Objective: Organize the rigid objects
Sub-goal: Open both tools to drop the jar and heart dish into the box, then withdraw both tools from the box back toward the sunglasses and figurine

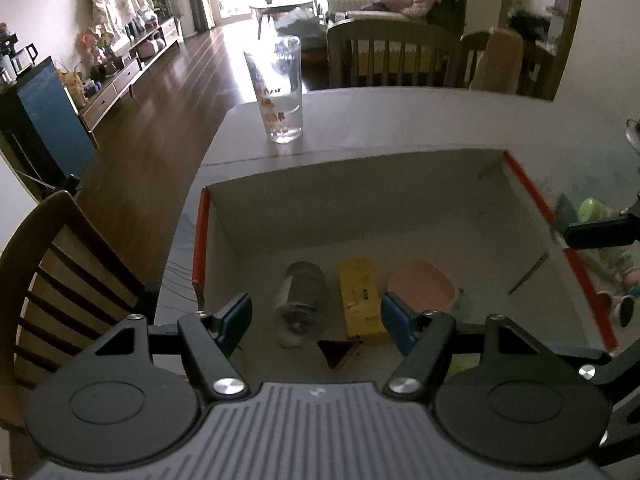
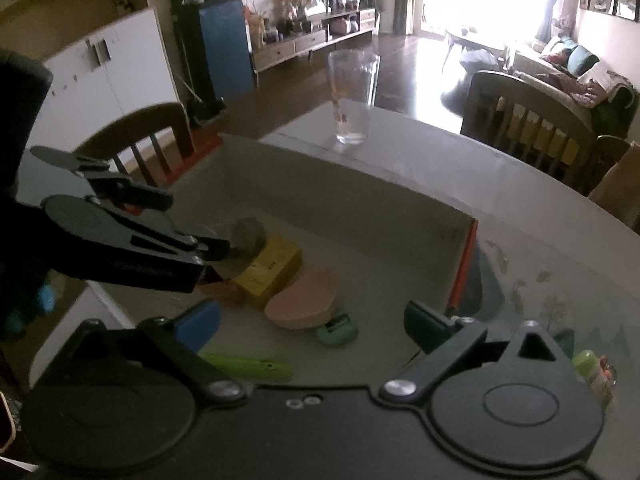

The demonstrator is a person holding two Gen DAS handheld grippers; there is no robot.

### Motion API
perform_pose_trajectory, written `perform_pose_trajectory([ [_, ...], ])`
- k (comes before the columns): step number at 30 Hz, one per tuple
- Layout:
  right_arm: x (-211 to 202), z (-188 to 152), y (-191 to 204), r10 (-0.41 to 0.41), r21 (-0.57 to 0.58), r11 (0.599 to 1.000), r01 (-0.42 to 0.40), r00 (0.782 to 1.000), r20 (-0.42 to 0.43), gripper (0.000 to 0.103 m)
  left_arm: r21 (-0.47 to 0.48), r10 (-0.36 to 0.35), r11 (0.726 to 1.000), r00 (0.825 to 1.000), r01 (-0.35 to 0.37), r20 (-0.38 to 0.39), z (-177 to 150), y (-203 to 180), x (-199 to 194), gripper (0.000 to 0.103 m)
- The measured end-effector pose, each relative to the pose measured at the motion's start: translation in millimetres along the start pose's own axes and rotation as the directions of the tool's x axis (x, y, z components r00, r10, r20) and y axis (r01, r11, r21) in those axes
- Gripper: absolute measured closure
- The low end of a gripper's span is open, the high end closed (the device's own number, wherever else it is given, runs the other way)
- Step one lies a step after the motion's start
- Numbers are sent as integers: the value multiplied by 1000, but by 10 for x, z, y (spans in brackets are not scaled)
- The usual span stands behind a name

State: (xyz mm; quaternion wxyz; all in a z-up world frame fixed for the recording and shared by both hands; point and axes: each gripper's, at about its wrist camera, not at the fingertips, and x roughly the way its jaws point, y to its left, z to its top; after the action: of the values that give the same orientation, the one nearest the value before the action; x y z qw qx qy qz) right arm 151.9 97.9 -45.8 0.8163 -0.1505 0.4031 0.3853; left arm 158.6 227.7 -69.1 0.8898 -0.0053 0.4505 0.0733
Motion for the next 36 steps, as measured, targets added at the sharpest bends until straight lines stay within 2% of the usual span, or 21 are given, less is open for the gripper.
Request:
perform_pose_trajectory([
  [5,-226,-63,21,11,14,1000,-12,999,47,3,-22,-22,1000,999,23,36,-85,-47,-211,32],
  [8,-352,-111,12,19,32,999,-21,997,76,2,-26,-22,999,998,24,65,-149,-95,-340,25],
  [19,-843,-371,-57,39,78,995,-54,984,176,0,-54,-47,997,986,56,159,-328,-265,-771,24],
  [21,-953,-446,-78,37,84,995,-55,978,206,0,-58,-58,996,982,70,182,-340,-313,-862,18],
  [31,-1434,-840,-390,-54,170,985,-7,936,347,0,-19,-104,994,963,112,250,-367,-744,-1084,17],
  [35,-1545,-993,-563,-88,193,981,17,927,364,0,-19,-121,991,961,130,250,-396,-931,-1074,15],
  [36,-1567,-1028,-606,-102,194,980,31,926,363,0,-17,-130,990,960,139,250,-403,-980,-1069,11],
])
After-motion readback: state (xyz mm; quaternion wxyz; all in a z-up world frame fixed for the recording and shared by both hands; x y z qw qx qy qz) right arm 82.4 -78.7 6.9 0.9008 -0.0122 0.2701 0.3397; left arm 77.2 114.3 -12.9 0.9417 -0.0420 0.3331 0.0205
